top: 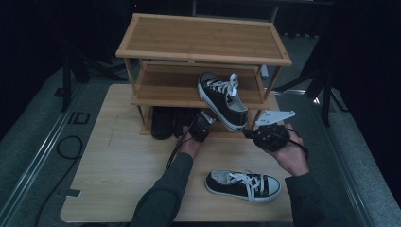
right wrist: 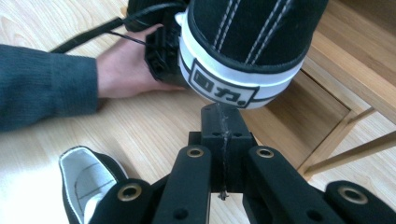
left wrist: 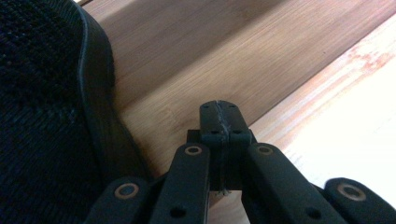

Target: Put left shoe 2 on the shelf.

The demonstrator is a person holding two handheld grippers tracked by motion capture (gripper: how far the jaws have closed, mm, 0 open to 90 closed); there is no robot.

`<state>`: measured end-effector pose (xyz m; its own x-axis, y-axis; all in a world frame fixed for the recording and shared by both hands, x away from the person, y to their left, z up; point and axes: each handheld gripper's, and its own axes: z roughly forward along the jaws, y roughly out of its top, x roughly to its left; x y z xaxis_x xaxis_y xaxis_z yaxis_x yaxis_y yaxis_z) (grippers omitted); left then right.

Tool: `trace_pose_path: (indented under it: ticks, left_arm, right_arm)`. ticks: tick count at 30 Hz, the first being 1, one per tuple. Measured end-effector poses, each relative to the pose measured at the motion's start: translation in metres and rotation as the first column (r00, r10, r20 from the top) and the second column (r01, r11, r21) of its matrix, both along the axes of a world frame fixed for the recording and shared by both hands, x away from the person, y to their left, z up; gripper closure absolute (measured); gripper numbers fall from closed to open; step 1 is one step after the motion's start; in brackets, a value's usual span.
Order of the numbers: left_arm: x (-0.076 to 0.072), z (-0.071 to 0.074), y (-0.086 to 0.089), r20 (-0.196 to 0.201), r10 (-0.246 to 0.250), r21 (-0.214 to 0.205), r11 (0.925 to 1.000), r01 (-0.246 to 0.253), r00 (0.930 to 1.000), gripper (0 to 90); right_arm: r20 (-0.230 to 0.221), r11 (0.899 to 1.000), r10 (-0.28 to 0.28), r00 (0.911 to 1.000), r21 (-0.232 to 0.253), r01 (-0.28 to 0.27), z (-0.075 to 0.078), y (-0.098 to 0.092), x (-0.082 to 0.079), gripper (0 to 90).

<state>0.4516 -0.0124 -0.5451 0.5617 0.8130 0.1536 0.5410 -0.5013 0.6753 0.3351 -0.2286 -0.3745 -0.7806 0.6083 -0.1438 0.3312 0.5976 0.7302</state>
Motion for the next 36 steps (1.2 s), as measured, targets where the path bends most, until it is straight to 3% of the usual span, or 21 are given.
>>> trace_pose_path:
  ticks: [5, 8, 19, 36]
  left_arm:
    - [0.002, -0.002, -0.003, 0.002, 0.022, 0.010, 0.9997, -0.022, 0.9998, 89.6]
    - [0.002, -0.003, -0.003, 0.000, 0.035, -0.011, 0.9993, -0.035, 0.9994, 89.6]
    - [0.003, -0.003, -0.002, -0.005, 0.036, -0.013, 0.9993, -0.036, 0.9993, 89.9]
    - [0.002, -0.004, -0.003, 0.002, 0.043, -0.012, 0.9990, -0.043, 0.9991, 90.0]
  right_arm:
    - [0.010, 1.000, 0.005, 0.9999, 0.021, -0.005, 0.005, -0.001, -0.004, 90.0]
    - [0.016, 1.000, 0.010, 0.9998, 0.020, -0.011, 0.008, 0.000, -0.004, 90.0]
    - [0.028, 0.999, 0.021, 0.9994, 0.039, -0.022, 0.014, 0.004, -0.003, 90.0]
    - [0.039, 0.996, 0.073, 0.9966, 0.041, -0.075, 0.016, 0.032, 0.004, 90.0]
